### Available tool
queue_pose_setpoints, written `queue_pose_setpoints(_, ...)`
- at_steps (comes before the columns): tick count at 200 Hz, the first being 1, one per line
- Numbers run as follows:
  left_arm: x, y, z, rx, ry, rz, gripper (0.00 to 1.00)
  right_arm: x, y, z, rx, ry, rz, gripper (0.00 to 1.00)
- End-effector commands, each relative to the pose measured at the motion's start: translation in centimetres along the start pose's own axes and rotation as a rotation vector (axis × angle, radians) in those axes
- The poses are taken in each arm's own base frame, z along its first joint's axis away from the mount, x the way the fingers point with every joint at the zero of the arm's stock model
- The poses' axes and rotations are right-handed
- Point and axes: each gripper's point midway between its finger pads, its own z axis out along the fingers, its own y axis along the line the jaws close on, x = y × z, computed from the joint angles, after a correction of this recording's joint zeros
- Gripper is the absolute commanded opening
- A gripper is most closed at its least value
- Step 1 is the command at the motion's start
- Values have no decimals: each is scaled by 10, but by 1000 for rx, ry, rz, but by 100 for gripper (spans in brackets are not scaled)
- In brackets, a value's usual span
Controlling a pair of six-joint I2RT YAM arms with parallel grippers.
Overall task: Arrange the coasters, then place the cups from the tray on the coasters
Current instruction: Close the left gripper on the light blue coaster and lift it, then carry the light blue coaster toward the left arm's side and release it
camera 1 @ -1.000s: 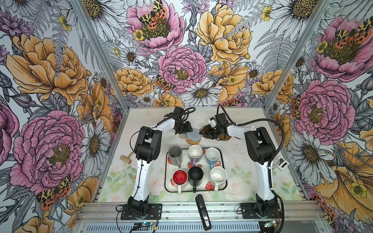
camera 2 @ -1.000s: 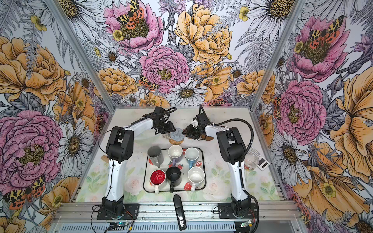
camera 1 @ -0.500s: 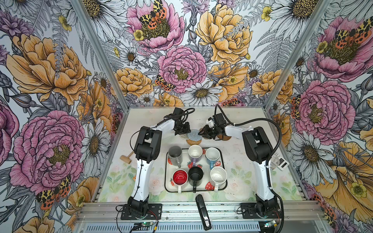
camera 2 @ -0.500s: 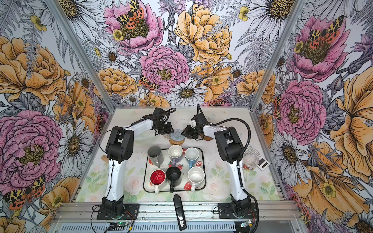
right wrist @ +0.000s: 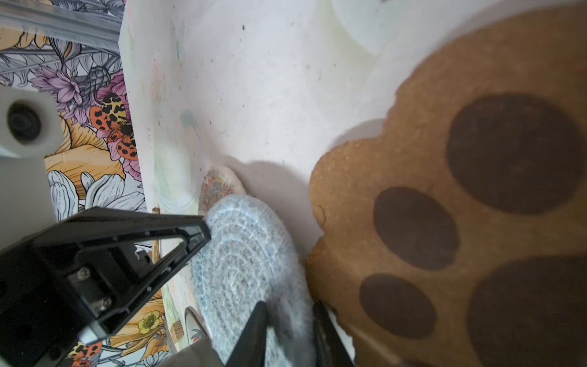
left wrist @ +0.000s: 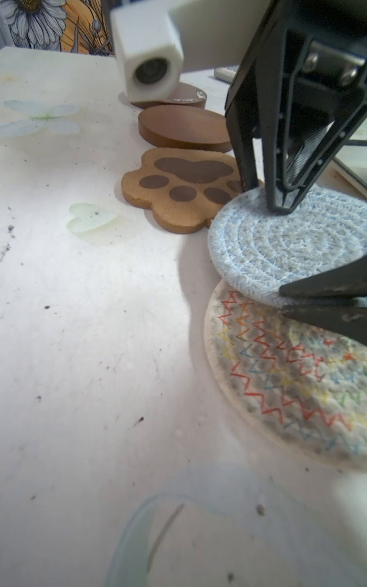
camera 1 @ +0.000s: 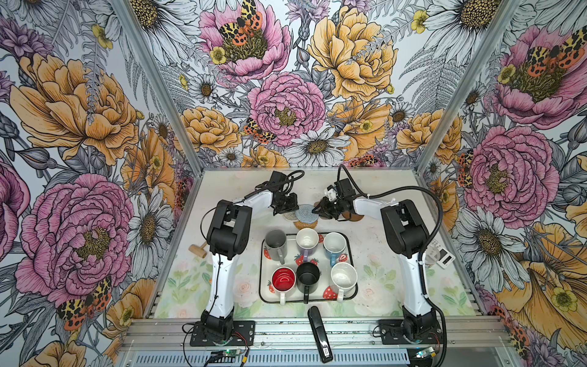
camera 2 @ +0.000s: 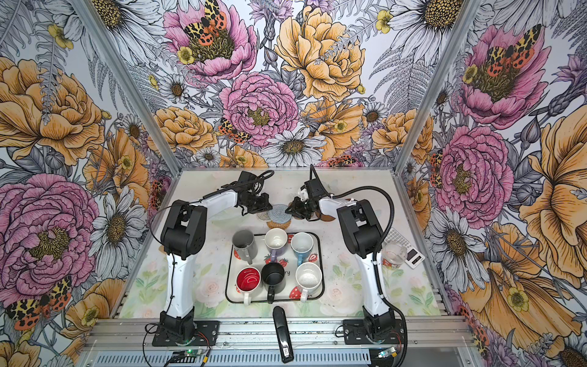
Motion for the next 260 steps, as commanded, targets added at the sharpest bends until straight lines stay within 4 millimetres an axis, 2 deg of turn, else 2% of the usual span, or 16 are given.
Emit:
queue_pose_setpoints(1,-24,-28,-35,75,-111,26,0,-5,24,-7,-38,-25,-58,41)
queue_pose_setpoints(39,-35,-41,-67,111,-200,29,0,-7,34,-15,-50,-41,-75,54)
queue_pose_setpoints(68,-45,-33,-91,120,-275,-5,0,-7,35,-20,-47,-50,-80,58)
queue_pose_setpoints(94,-54,-8,-110,101,-343,-60,0,-7,38,-24,-48,-59,-85,60)
queue_pose_setpoints(120,-61,32,-128,72,-410,-145,0,-6,41,-29,-50,-64,-92,60)
queue_pose_setpoints(140,-61,67,-133,47,-437,-215,0,-7,43,-32,-52,-70,-95,60)
queue_pose_setpoints(144,-65,64,-148,52,-472,-209,0,-7,43,-32,-53,-70,-95,59)
queue_pose_setpoints(165,-65,90,-158,31,-511,-254,0,-7,45,-34,-54,-73,-99,59)
queue_pose_setpoints(197,-66,122,-161,15,-547,-316,0,-7,46,-36,-54,-77,-99,59)
queue_pose_setpoints(221,-66,135,-161,16,-561,-340,0,-7,46,-38,-54,-79,-100,59)
queue_pose_setpoints(225,-61,145,-148,4,-536,-360,0,-7,46,-38,-54,-79,-101,59)
queue_pose_setpoints(260,-55,170,-137,-21,-511,-406,0,-6,47,-40,-53,-84,-101,59)
